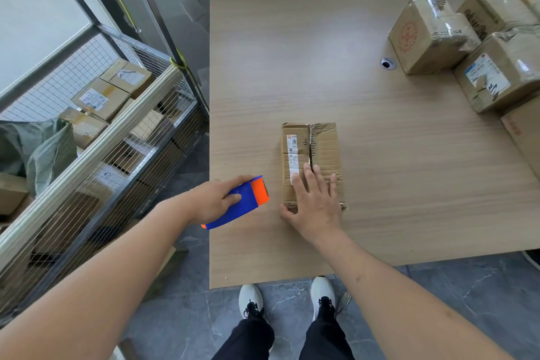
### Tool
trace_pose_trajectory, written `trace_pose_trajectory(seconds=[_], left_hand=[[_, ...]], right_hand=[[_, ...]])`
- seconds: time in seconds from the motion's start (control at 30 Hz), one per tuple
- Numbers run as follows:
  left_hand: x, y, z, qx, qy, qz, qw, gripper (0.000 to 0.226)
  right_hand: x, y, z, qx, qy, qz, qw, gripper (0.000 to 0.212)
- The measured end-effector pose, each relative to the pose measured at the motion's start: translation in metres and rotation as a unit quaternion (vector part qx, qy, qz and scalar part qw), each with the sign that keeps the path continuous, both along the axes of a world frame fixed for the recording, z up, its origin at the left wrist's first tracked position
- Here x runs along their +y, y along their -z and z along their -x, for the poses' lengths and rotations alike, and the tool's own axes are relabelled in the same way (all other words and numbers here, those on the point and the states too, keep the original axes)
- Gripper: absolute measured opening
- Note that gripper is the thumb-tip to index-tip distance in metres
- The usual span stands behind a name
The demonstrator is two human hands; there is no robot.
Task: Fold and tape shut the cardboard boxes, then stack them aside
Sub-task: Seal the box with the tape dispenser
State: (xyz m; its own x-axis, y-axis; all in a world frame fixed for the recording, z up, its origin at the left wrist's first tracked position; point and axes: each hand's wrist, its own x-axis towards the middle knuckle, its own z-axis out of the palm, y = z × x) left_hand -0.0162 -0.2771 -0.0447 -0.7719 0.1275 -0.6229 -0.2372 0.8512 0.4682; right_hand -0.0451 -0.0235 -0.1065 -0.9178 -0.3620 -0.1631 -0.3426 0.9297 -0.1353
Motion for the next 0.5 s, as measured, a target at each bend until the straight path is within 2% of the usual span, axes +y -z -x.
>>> trace_pose_trajectory(seconds=[0.13, 0.2, 0.33, 0.4, 0.5], left_hand=[[0.000, -0.015, -0.007, 0.055, -0.038, -0.084, 0.994, 0.059], [-0.002, -0.024, -0.011, 0.067, -0.046, -0.124, 0.989, 0.065], [-0.009, -0.037, -0.016, 0.052, -0.076, -0.194, 0.977, 0.073], [-0.012, -0.040, -0.017, 0.044, -0.085, -0.210, 0.973, 0.074], [-0.017, -0.044, -0.020, 0.050, -0.092, -0.210, 0.972, 0.076]], right_hand=[[0.003, -0.017, 0.001, -0.056, -0.021, -0.017, 0.998, 0.086], [0.012, -0.023, 0.003, -0.049, -0.041, -0.028, 0.998, 0.087], [0.045, -0.023, 0.010, -0.023, -0.114, -0.040, 0.992, 0.106], [0.058, -0.022, 0.015, 0.001, -0.129, -0.036, 0.991, 0.099], [0.055, -0.026, 0.023, 0.001, -0.093, -0.004, 0.996, 0.070]])
